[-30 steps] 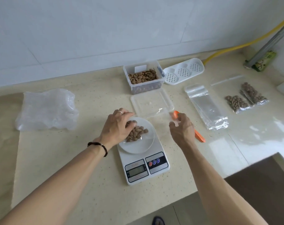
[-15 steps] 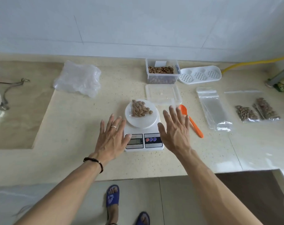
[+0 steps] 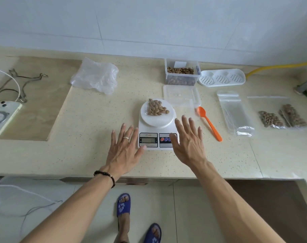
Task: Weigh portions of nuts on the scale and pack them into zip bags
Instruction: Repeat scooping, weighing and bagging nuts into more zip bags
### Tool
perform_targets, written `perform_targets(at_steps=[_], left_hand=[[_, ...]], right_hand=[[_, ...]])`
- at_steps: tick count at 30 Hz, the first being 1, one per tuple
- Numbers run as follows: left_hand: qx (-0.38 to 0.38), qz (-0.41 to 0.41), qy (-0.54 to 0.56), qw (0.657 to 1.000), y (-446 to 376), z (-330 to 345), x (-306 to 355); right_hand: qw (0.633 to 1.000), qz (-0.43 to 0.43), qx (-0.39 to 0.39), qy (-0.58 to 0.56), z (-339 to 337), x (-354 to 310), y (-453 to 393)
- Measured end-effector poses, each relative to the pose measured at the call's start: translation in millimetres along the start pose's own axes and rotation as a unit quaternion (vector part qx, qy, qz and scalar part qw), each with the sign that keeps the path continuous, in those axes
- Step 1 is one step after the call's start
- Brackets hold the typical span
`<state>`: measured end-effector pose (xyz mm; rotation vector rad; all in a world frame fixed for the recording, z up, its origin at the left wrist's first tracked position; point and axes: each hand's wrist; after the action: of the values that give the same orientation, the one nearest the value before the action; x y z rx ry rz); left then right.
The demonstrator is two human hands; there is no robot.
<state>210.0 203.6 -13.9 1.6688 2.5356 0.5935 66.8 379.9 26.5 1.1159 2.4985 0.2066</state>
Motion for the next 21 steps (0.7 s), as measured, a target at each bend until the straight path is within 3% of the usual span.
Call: perform_targets(at_steps=[12,21], left_hand=[[0.006,0.017,0.002,1.000,-7.3,-10.3,4.3],[0.037,0.114,0.018,0.993,-75.0,-49.3,23.1]], right_hand=[[1.000,0.012,0.001,-0.029,-6.8,4.0,-5.6],[0.976,0.081,0.080,-0.186,-28.0,21.1,-27.0]])
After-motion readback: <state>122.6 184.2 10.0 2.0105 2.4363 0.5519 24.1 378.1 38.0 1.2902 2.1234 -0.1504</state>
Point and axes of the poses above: each hand's wrist, its own y-axis away from the middle knuckle, its own z-axis out of the palm, x = y × z, and after that the axes turned 14 degrees about -x, right-handed
